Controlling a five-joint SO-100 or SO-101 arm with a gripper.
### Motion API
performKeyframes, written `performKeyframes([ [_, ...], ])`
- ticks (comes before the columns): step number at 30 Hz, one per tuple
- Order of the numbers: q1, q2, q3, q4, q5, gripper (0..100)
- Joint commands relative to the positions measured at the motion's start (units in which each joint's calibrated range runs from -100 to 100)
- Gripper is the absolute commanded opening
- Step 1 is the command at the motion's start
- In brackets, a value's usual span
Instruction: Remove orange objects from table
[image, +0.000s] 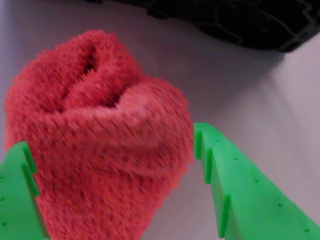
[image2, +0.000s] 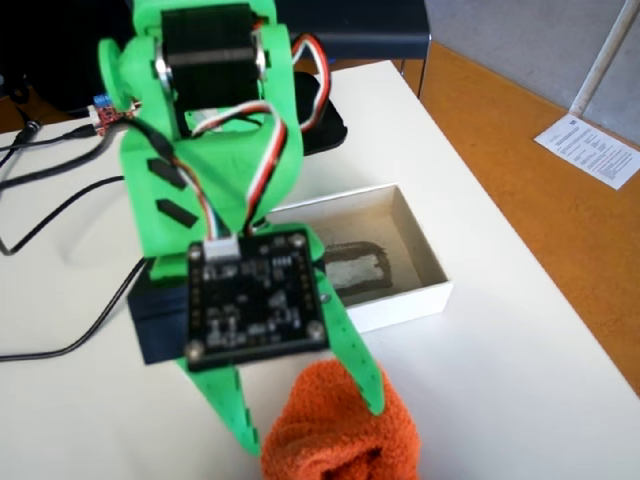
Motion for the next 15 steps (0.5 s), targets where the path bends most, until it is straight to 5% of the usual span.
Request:
performKeyframes([
  [1,-0.8,2.1,-5.9,-0.7,0.1,33],
  [15,-1.3,10.9,-7.7,0.2,3.5,39],
])
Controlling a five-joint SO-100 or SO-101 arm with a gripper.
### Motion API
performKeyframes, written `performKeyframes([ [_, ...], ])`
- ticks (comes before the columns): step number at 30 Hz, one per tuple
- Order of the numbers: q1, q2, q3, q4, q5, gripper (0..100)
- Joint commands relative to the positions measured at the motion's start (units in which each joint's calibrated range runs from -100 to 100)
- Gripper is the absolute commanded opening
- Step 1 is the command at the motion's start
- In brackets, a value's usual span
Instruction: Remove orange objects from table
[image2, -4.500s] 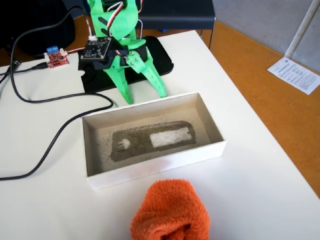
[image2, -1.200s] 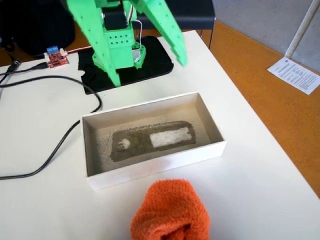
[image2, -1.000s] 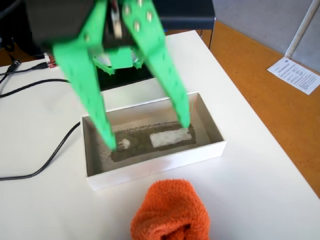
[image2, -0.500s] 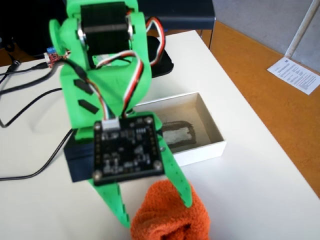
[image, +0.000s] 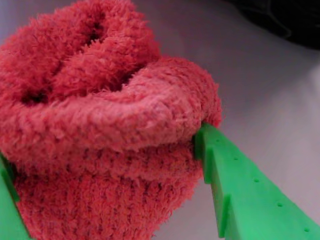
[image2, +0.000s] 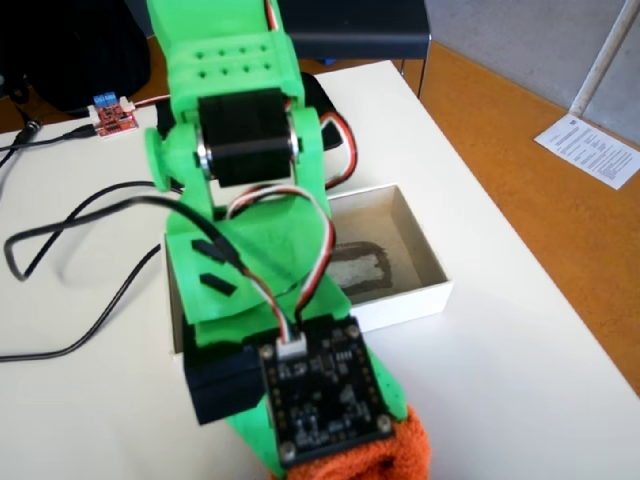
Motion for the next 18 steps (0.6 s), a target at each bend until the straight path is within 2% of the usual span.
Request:
performKeyframes([
  [1,-0.2,1.3,-3.1,0.2,0.7,38],
  [2,-0.2,2.0,-3.6,0.2,0.7,38],
  [3,-0.2,2.6,-4.1,0.2,0.7,33],
  [7,-0.5,5.1,-6.4,0.3,0.0,4],
  [11,-0.7,6.8,-8.0,0.2,0.1,0],
  [18,-1.4,5.7,-10.4,0.3,0.3,0],
])
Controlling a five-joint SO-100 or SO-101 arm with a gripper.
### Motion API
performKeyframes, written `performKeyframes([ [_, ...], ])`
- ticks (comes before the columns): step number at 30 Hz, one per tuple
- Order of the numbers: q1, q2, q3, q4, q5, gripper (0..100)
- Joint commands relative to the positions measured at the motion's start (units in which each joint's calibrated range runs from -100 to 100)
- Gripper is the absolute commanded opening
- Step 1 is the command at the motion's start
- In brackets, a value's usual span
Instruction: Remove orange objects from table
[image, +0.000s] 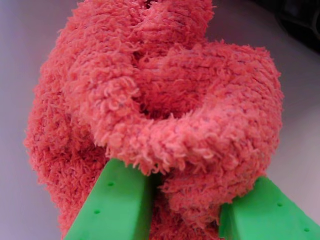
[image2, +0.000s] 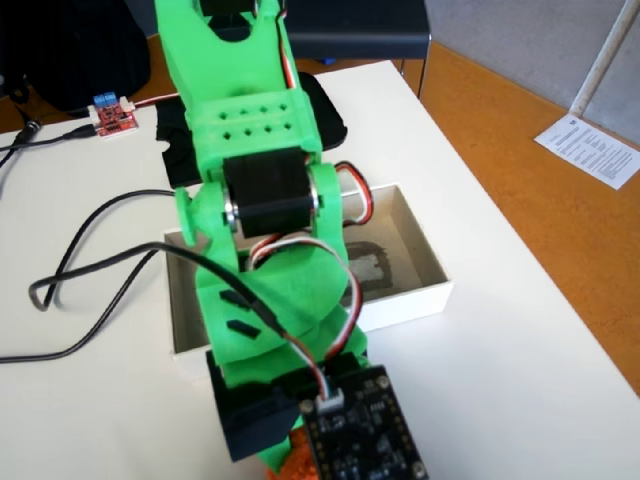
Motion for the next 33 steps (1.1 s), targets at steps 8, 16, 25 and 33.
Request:
performKeyframes([
  [8,-2.6,-13.4,-2.7,3.6,-1.3,0],
  [16,-2.3,-36.6,-0.1,18.6,-2.5,0],
  [25,1.7,-63.6,22.9,34.0,-0.2,0],
  [33,3.1,-76.1,45.4,30.8,2.1,0],
])
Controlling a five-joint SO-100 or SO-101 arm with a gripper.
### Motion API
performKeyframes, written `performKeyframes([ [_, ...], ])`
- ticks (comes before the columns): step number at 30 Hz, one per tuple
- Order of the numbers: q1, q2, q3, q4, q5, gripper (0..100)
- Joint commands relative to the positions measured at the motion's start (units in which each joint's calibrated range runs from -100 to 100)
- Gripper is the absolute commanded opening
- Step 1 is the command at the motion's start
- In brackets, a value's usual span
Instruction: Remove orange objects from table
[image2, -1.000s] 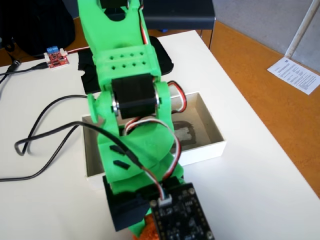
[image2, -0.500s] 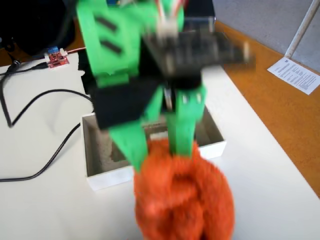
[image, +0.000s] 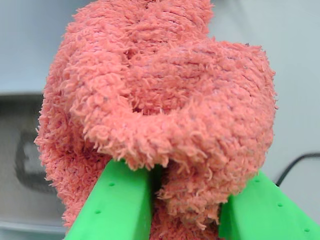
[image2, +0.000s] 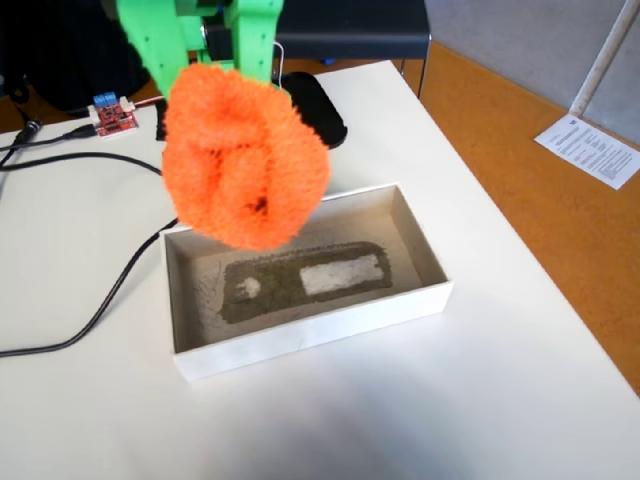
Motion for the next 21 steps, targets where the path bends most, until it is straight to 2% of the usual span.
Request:
performKeyframes([
  [1,0.2,-5.1,6.9,-1.6,1.1,0],
  [4,0.2,-6.6,10.7,-4.0,1.5,0],
  [17,-1.0,-6.8,10.1,-4.9,1.2,0],
  [21,-4.5,-7.4,11.1,-7.7,0.0,0],
])
